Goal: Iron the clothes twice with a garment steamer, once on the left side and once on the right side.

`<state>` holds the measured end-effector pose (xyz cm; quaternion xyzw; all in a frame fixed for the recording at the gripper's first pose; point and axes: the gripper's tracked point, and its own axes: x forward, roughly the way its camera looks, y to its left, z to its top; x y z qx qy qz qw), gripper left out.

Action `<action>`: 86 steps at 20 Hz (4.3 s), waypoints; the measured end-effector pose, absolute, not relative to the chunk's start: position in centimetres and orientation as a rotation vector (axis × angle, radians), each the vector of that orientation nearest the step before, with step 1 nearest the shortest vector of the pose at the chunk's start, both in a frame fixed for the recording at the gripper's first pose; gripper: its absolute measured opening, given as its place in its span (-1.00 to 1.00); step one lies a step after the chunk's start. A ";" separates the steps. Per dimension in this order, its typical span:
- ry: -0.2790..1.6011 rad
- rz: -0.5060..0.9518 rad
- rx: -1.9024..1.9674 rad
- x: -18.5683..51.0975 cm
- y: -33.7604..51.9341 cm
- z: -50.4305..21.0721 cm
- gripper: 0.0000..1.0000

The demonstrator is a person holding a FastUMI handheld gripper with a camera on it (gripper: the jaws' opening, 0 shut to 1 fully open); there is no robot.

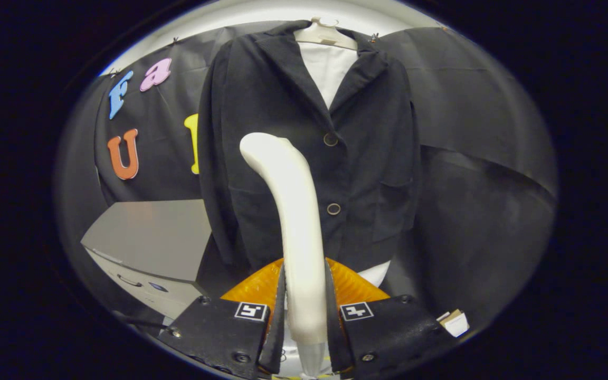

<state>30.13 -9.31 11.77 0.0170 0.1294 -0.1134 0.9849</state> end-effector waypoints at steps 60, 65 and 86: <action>-0.084 -0.343 0.314 24.2 -30.9 31.0 -0.25; -0.142 -0.383 0.257 27.6 -29.4 34.5 -0.26; -0.010 -0.452 0.029 33.9 -28.0 30.8 -0.26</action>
